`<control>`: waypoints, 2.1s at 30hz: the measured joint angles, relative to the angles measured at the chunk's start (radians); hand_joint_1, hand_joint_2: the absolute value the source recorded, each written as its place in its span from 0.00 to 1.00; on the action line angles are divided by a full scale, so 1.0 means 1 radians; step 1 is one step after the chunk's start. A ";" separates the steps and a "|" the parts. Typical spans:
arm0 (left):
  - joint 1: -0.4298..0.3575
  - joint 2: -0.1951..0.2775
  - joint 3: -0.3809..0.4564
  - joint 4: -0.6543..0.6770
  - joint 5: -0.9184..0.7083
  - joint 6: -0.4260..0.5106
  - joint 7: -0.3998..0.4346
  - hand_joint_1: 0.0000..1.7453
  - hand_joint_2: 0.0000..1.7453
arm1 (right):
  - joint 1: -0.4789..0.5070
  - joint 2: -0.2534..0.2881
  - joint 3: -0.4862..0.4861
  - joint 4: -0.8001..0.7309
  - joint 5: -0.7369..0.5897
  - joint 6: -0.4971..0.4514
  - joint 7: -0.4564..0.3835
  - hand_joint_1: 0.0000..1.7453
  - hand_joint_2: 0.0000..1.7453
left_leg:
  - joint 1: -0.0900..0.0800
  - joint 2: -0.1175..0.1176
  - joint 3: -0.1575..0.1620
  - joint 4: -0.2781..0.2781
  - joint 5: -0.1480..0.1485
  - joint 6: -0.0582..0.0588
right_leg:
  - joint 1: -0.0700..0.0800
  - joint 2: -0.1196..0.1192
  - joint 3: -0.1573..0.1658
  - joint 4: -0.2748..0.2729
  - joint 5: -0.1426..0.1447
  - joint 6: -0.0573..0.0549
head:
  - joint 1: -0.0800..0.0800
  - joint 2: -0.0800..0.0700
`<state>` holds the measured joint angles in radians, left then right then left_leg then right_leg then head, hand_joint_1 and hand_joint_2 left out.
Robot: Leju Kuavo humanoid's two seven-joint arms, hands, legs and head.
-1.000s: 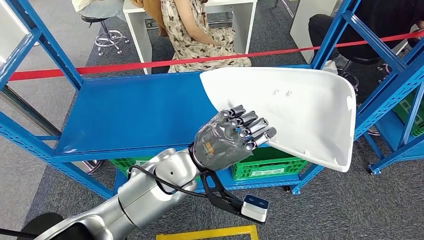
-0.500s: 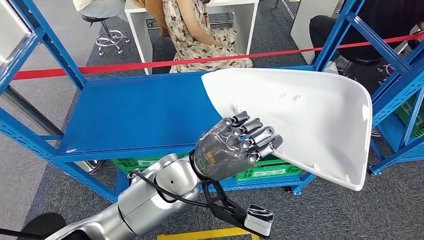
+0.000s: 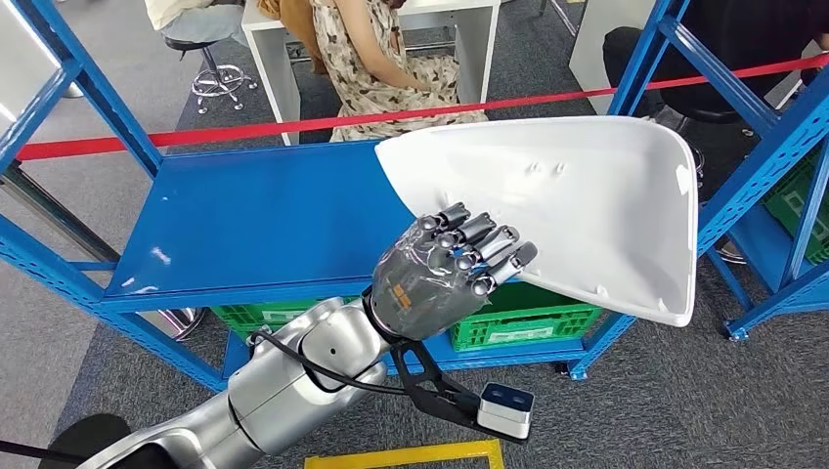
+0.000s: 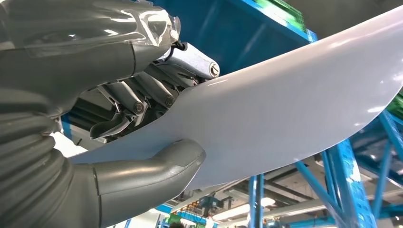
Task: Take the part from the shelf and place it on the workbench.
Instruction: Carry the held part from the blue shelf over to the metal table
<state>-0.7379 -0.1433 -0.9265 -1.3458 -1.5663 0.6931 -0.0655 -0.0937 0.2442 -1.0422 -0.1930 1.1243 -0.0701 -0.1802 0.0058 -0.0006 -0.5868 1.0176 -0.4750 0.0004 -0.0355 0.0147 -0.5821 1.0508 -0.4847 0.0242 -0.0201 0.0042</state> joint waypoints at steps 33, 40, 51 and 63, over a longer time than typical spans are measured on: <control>-0.083 0.037 -0.119 0.081 0.000 0.001 0.147 1.00 1.00 | -0.004 0.004 0.004 0.000 0.012 -0.003 0.002 0.00 0.00 | -0.010 0.010 -0.086 0.063 -0.007 -0.002 | 0.010 -0.010 0.021 -0.013 -0.010 -0.033 | -0.007 0.000; -0.095 0.030 -0.143 0.120 0.000 0.001 0.210 1.00 1.00 | -0.006 0.005 0.004 0.000 0.012 -0.007 -0.009 0.00 0.00 | -0.006 0.004 -0.032 0.186 -0.069 -0.001 | 0.011 -0.012 -0.064 -0.012 0.061 -0.033 | -0.010 0.000; -0.120 0.017 -0.197 0.145 0.000 0.002 0.265 1.00 1.00 | -0.005 0.002 0.004 0.000 0.019 -0.014 -0.009 0.00 0.00 | -0.017 0.008 0.045 -0.045 0.001 0.051 | 0.010 -0.013 -0.150 0.189 -0.069 0.017 | -0.003 0.000; -0.118 0.030 -0.237 0.145 0.000 -0.004 0.323 1.00 1.00 | -0.004 -0.007 0.006 0.001 0.026 0.006 -0.032 0.00 0.00 | -0.018 0.004 -0.065 0.016 0.029 0.006 | 0.014 -0.016 0.044 -0.041 -0.006 -0.029 | -0.007 0.000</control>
<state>-0.8558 -0.1137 -1.1639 -1.2008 -1.5663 0.6895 0.2575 -0.0975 0.2370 -1.0361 -0.1921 1.1500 -0.0644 -0.2125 -0.0123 0.0035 -0.6515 1.0341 -0.4459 0.0064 -0.0216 -0.0011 -0.5379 1.0100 -0.4907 -0.0050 -0.0276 0.0042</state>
